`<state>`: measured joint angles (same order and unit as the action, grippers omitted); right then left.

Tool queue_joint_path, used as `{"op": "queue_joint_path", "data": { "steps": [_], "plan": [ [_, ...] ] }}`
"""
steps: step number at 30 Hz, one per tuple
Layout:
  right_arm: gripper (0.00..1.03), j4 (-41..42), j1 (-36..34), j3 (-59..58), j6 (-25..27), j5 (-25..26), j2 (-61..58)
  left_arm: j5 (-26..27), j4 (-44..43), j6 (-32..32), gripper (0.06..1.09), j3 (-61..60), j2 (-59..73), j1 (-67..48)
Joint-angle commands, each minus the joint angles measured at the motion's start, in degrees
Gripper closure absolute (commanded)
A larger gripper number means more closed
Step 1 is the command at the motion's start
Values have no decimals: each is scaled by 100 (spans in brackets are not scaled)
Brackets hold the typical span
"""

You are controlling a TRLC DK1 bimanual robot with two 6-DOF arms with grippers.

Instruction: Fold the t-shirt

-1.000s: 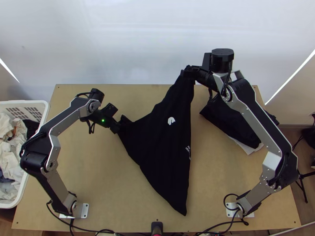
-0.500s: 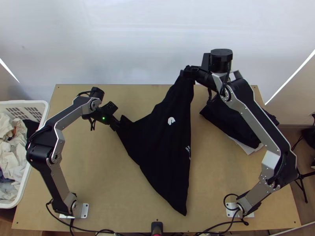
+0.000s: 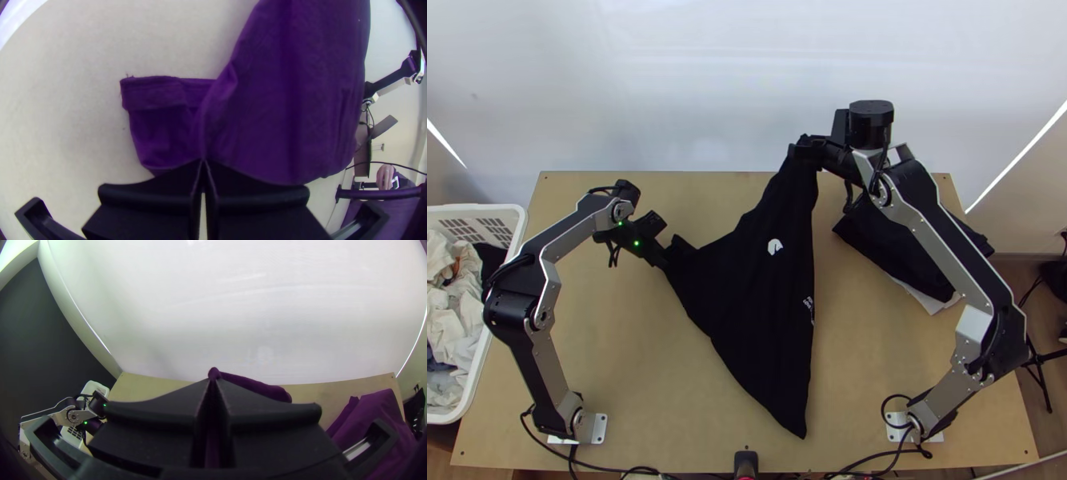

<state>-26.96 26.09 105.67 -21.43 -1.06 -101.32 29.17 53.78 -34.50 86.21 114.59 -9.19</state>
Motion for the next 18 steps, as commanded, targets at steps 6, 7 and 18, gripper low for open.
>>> {"op": "queue_joint_path", "data": {
  "steps": [6, 7, 18],
  "plan": [
    [100, 7, -42, 86, -10, 9, 60, 107, -148, 1420, 105, 1170, -252, 778],
    [100, 7, -60, 94, -10, 1, 68, 98, -201, 1675, 105, 1398, -305, 902],
    [100, 7, -262, 7, -37, 27, 235, 89, 45, 3459, 105, 3358, -1588, 1693]
  ]
}}
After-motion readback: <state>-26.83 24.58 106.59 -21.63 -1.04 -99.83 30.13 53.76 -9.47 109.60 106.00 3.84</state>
